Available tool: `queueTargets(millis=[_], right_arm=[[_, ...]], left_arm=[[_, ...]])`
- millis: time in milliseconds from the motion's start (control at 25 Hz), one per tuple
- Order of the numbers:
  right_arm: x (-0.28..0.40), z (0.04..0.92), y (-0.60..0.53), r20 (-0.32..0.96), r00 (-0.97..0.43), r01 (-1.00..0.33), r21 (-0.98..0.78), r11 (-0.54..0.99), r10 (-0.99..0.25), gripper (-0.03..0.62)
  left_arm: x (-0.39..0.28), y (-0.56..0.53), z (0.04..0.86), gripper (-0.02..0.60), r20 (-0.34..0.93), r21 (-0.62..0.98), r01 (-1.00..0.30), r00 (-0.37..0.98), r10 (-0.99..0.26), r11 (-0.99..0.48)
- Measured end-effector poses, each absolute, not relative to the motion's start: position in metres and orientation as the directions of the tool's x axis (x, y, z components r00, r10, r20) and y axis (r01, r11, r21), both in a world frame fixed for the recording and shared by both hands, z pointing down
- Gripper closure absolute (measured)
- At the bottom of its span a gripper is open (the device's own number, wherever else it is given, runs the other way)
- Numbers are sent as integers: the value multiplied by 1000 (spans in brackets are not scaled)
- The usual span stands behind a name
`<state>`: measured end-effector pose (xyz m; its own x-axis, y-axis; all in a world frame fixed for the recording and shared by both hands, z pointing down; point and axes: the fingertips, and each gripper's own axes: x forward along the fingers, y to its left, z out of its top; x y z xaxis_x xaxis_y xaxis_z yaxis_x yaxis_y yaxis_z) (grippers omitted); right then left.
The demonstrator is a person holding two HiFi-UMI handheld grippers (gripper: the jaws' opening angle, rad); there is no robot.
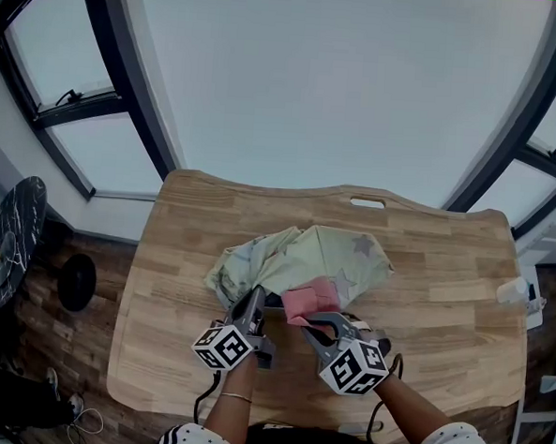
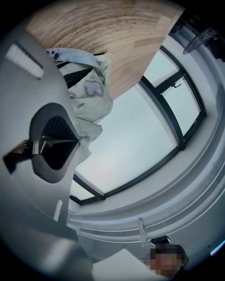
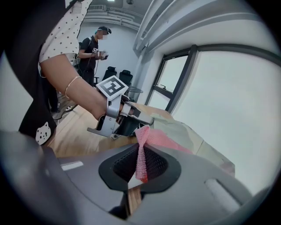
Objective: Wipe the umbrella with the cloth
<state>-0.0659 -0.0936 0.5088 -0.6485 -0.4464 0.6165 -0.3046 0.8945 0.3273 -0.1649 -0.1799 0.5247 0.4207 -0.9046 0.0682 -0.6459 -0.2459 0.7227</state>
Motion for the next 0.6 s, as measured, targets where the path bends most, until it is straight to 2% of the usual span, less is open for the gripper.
queueTargets(millis=[120,280,440,600], right_arm=[[-66,495,-95,577,-674,-318,338,886,-462,566],[-55,440,-122,429,-697,-428,396,813,-575,566],[-29,385,-164,296,-654,-527,482,700,-696,566],[-3,366,-208,274,-574,-545,575,610,-772,566]], left_arm=[[-164,-180,524,583,67,716,-651,423,-904,-251],[-164,-180,523,583,68,708,-658,427,-902,-258],[-163,-179,523,583,72,698,-666,430,-900,-262],[-163,-178,522,583,72,698,-666,430,-900,-263]])
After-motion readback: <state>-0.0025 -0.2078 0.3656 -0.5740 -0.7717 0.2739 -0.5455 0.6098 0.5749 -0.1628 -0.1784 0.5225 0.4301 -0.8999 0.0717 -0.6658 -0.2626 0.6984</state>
